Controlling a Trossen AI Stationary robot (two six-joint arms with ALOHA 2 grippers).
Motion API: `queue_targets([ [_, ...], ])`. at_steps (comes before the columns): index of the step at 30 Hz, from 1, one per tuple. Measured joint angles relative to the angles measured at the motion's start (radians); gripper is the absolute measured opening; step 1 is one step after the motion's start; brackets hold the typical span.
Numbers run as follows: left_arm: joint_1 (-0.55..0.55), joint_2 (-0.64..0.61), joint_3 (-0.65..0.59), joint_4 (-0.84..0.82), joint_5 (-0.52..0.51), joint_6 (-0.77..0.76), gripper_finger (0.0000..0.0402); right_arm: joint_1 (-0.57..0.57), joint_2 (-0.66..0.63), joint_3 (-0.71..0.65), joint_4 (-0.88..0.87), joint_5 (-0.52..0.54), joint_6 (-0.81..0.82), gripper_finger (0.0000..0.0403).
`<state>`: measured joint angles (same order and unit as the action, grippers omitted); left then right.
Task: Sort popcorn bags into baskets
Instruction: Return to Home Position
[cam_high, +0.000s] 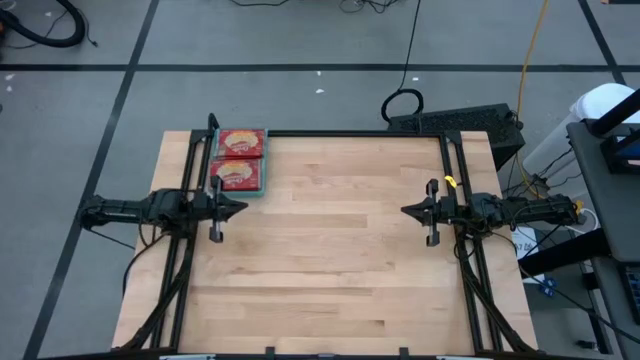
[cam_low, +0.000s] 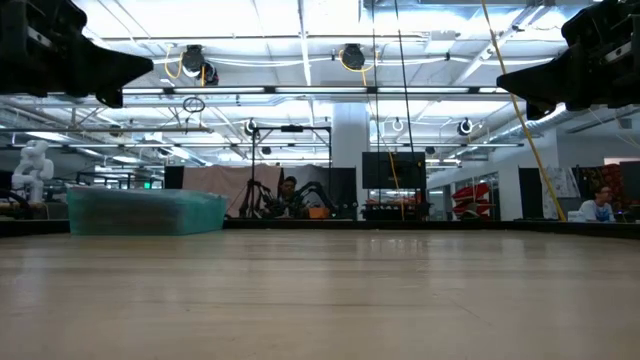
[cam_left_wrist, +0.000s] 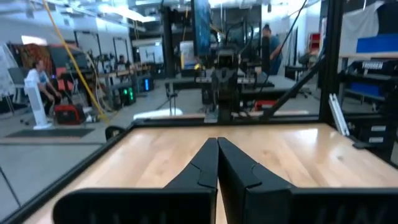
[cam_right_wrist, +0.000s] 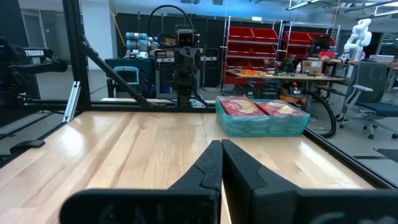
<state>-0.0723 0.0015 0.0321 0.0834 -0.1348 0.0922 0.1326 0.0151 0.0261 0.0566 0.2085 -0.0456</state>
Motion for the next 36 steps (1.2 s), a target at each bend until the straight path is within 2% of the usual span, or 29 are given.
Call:
queue_targets([
  [8,0.001,0.002,0.000,-0.069,0.005,-0.039,0.0017,0.000,0.000,0.000,0.006,0.000,0.000,0.0000],
  [15,0.001,0.013,0.001,-0.111,0.013,-0.061,0.0004,0.000,0.000,0.000,0.026,0.000,0.000,0.0000],
  [22,0.001,0.033,0.002,-0.112,0.014,0.037,0.0030,0.000,0.000,0.000,0.030,0.000,0.000,0.0000],
  [36,0.001,0.033,0.001,-0.104,0.013,0.029,0.0037,0.000,0.000,0.000,0.034,0.000,0.000,0.0000],
])
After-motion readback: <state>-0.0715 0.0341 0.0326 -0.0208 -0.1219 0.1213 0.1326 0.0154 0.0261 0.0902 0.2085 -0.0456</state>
